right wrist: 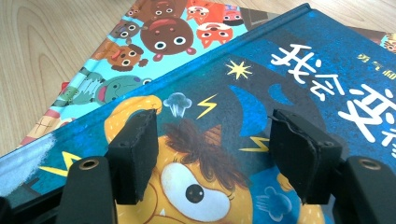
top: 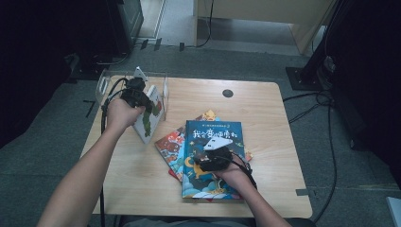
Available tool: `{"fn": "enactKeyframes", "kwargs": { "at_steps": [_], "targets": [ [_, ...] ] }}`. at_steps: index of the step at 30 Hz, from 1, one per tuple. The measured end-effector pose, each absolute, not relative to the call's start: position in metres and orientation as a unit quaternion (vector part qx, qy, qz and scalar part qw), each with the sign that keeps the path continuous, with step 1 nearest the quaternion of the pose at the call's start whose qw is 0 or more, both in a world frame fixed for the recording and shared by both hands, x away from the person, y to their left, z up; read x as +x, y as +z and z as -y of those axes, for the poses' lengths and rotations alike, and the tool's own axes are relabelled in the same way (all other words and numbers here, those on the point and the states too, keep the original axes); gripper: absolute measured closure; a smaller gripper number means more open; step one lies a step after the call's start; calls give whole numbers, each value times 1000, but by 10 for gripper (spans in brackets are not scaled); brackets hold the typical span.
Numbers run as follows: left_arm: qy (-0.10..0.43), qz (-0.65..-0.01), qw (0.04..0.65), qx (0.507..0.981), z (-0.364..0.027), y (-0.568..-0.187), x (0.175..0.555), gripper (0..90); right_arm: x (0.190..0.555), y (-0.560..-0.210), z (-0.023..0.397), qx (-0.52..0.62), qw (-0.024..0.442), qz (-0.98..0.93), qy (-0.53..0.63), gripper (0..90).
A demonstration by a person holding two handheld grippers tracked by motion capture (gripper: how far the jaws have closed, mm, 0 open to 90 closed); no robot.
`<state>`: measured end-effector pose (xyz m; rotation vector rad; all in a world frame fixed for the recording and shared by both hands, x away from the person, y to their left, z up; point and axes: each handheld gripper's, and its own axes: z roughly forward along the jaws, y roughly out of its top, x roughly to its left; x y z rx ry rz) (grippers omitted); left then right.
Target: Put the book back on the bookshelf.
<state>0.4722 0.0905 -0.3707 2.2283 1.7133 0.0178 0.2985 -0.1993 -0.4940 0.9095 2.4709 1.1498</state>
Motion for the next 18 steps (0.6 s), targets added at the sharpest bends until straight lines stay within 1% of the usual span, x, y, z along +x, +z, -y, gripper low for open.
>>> {"fn": "enactKeyframes", "kwargs": {
  "at_steps": [6, 18],
  "targets": [
    [2, -609, 168, 775, -88, -370, 481, 777, 298, -494, 199, 314, 133, -852, 397, 328],
    [10, -625, 172, 761, -82, -370, 497, 777, 300, -494, 198, 316, 134, -852, 396, 326]
  ]
}}
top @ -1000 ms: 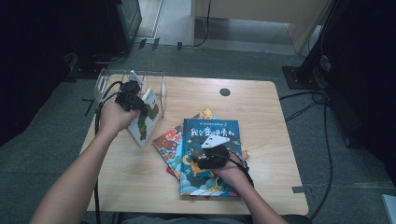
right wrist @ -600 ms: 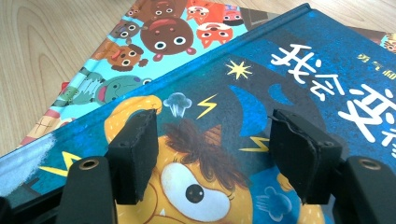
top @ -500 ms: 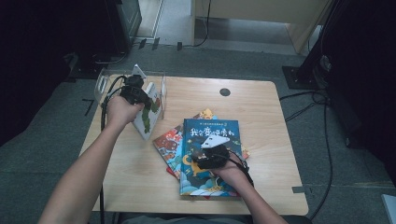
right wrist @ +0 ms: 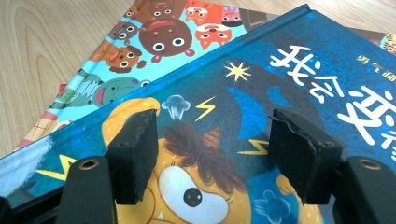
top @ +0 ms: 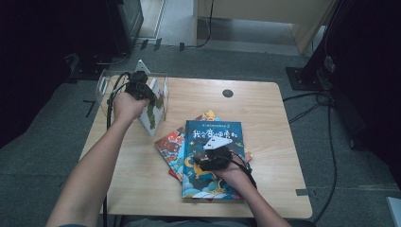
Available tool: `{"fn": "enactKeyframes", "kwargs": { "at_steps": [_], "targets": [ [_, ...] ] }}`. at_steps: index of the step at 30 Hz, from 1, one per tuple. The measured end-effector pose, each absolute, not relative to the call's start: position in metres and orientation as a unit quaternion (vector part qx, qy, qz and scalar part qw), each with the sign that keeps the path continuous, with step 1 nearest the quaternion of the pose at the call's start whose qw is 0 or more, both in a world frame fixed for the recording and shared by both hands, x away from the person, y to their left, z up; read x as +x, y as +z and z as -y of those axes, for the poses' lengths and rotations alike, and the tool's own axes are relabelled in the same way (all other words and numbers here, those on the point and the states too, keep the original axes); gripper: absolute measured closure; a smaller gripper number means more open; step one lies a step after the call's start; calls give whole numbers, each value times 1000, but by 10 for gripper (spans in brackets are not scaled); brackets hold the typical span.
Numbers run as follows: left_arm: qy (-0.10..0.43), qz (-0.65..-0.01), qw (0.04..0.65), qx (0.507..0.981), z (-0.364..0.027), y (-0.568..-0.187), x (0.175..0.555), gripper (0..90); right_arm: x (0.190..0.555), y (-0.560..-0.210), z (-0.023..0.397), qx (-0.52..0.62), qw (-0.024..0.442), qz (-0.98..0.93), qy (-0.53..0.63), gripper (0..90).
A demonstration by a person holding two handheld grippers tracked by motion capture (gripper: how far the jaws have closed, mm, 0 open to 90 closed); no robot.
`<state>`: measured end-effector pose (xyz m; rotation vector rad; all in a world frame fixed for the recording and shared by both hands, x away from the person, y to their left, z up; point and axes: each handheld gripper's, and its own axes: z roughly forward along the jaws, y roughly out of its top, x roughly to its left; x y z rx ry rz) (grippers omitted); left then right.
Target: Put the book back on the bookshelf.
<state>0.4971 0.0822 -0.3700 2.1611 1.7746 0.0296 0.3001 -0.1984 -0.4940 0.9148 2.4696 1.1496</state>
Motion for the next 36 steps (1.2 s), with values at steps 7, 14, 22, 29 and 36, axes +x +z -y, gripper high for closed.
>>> {"fn": "enactKeyframes", "kwargs": {
  "at_steps": [7, 14, 22, 29, 36],
  "targets": [
    [23, -629, 164, 760, -77, -371, 507, 777, 302, -494, 198, 316, 133, -852, 396, 326],
    [28, -630, 163, 759, -73, -375, 510, 776, 302, -494, 197, 316, 133, -852, 396, 326],
    [28, -639, 164, 751, -72, -380, 516, 773, 303, -494, 197, 314, 133, -852, 396, 325],
    [23, -640, 164, 751, -70, -384, 520, 771, 304, -494, 197, 313, 134, -853, 396, 325],
    [24, -639, 163, 751, -66, -387, 521, 758, 304, -494, 197, 313, 134, -853, 396, 325]
  ]
}}
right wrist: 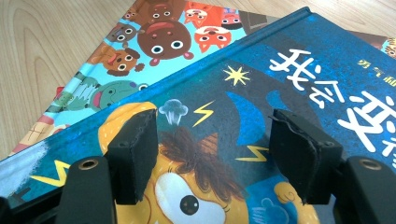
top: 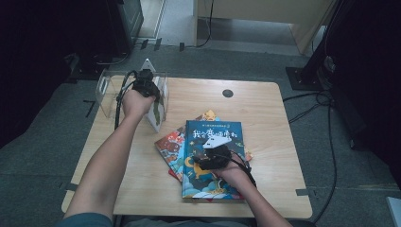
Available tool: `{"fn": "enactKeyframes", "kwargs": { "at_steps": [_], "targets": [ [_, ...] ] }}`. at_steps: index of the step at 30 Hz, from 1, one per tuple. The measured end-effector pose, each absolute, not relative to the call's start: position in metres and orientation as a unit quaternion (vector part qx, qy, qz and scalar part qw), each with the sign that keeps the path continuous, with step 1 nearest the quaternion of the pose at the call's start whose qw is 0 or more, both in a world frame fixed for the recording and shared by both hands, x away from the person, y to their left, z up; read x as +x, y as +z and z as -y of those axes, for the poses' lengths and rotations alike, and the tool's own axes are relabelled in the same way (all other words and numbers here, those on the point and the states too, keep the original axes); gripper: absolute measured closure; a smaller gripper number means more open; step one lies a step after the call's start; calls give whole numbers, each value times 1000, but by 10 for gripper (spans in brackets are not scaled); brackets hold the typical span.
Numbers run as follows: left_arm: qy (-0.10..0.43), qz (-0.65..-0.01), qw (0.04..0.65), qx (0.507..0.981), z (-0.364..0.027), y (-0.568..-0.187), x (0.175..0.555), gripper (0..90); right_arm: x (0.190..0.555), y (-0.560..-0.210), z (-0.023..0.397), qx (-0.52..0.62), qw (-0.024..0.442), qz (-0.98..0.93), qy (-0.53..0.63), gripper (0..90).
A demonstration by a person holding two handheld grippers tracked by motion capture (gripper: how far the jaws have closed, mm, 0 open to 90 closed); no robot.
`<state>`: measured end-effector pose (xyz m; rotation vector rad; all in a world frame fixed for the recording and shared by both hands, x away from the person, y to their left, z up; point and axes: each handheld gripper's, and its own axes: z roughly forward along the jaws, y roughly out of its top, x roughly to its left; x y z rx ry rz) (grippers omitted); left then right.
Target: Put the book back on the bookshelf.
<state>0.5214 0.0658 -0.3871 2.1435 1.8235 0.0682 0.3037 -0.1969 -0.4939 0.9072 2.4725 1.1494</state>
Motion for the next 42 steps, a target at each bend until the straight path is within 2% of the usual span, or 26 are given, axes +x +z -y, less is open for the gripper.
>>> {"fn": "enactKeyframes", "kwargs": {
  "at_steps": [42],
  "targets": [
    [30, -633, 203, 746, -75, -362, 518, 694, 304, -494, 197, 311, 134, -853, 397, 325]
  ]
}}
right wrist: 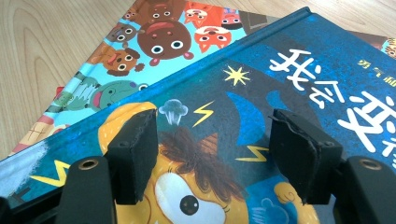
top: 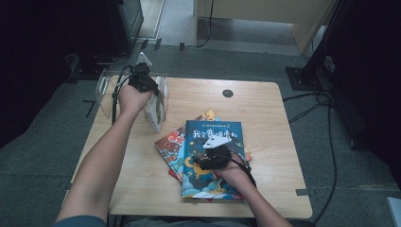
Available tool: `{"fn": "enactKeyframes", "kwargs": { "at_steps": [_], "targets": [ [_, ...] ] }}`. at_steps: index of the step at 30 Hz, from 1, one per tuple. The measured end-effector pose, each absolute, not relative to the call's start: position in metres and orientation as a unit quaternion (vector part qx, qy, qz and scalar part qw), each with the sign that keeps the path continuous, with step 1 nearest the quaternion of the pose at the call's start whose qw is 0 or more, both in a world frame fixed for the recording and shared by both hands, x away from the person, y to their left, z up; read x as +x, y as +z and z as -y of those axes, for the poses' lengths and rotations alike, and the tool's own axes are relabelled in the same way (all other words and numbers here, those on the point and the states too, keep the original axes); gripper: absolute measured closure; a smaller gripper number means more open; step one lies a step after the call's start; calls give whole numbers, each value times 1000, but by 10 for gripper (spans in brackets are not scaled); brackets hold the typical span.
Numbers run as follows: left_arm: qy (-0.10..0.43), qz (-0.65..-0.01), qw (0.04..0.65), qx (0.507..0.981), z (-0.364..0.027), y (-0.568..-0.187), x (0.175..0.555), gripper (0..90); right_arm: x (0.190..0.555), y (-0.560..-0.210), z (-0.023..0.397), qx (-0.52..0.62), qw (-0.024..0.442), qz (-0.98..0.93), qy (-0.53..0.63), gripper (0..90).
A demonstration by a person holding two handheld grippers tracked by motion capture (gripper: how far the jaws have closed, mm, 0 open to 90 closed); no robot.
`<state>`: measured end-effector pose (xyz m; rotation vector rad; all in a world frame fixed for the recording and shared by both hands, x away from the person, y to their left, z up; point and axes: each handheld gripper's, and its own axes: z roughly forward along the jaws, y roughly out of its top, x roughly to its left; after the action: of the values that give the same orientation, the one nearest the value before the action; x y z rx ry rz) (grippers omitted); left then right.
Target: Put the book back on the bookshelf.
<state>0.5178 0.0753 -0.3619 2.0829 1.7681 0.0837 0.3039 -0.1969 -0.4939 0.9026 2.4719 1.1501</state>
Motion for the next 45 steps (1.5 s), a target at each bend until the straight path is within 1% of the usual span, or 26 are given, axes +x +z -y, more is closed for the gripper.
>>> {"fn": "enactKeyframes", "kwargs": {
  "at_steps": [16, 36, 45],
  "targets": [
    [30, -630, 211, 746, -82, -356, 515, 660, 304, -494, 197, 312, 134, -853, 397, 325],
    [40, -618, 222, 753, -88, -348, 509, 644, 304, -494, 197, 312, 134, -853, 397, 325],
    [35, -603, 240, 760, -99, -344, 494, 602, 304, -494, 197, 313, 133, -853, 397, 325]
  ]
}}
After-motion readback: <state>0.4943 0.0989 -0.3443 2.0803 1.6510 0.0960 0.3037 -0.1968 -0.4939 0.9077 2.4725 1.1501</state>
